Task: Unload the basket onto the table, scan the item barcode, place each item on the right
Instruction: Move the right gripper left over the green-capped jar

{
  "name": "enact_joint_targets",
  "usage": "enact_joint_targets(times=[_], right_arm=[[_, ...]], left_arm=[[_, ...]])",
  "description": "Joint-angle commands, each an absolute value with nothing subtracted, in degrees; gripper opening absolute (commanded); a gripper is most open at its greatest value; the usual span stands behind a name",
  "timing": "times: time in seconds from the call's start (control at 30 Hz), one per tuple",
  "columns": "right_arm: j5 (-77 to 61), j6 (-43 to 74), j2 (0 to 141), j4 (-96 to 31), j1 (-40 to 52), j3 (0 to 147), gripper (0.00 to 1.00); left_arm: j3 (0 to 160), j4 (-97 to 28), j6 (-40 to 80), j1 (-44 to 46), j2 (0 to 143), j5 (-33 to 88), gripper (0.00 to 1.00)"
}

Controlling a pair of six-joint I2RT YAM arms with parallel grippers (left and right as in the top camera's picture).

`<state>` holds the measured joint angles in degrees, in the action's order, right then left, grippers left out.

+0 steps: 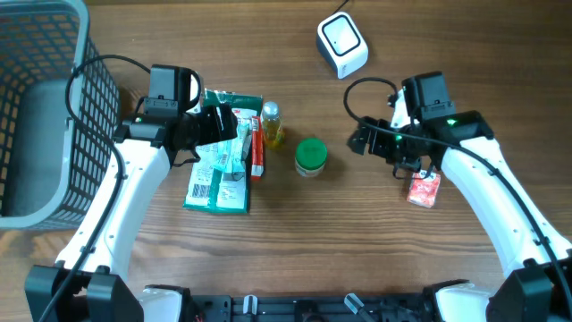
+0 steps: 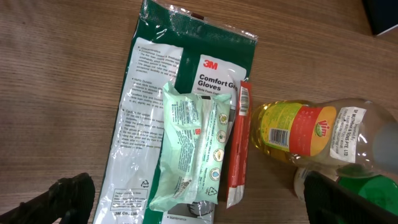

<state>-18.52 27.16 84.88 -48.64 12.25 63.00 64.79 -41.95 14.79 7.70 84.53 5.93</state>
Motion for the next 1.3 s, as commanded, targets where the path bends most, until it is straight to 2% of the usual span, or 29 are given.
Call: enact_joint_targets(times=[0.0, 0.03, 0.3, 0.5, 0.9, 1.07, 1.2, 1.27], right_arm=[[-21.06, 27.24, 84.95, -49.39, 14.74, 63.37, 0.88], [-20.82, 27.68, 84.84, -49.17, 15.70, 63.37, 0.83], [-18.83, 34.52, 84.09, -52.40, 21.78, 67.18, 0.73], [-10.39, 39.16, 84.09, -61.17, 26.83, 77.87, 0.73], [6.79, 39.13, 85.76, -55.96, 40.10, 78.30, 0.74], [11.22, 35.51, 90.65, -53.45, 42.24, 78.30, 0.84], [12.05, 31.53, 94.85, -49.93, 41.78, 78.30, 1.00], [12.05, 31.55, 96.66, -49.17, 41.78, 78.30, 1.00]], left_arm=[[65.36, -41.80, 15.49, 7.49, 84.42, 6.59, 1.00], [65.36, -41.80, 15.49, 7.49, 84.42, 6.59, 1.00], [65.36, -41.80, 15.49, 7.49, 84.42, 6.59, 1.00], [65.36, -41.80, 15.49, 7.49, 84.42, 6.59, 1.00], [65.36, -41.80, 15.49, 7.49, 84.42, 6.59, 1.00], [65.36, -41.80, 15.49, 7.49, 84.42, 6.59, 1.00], [65.36, -41.80, 15.49, 7.49, 84.42, 6.59, 1.00], [65.36, -41.80, 15.49, 7.49, 84.42, 6.59, 1.00]])
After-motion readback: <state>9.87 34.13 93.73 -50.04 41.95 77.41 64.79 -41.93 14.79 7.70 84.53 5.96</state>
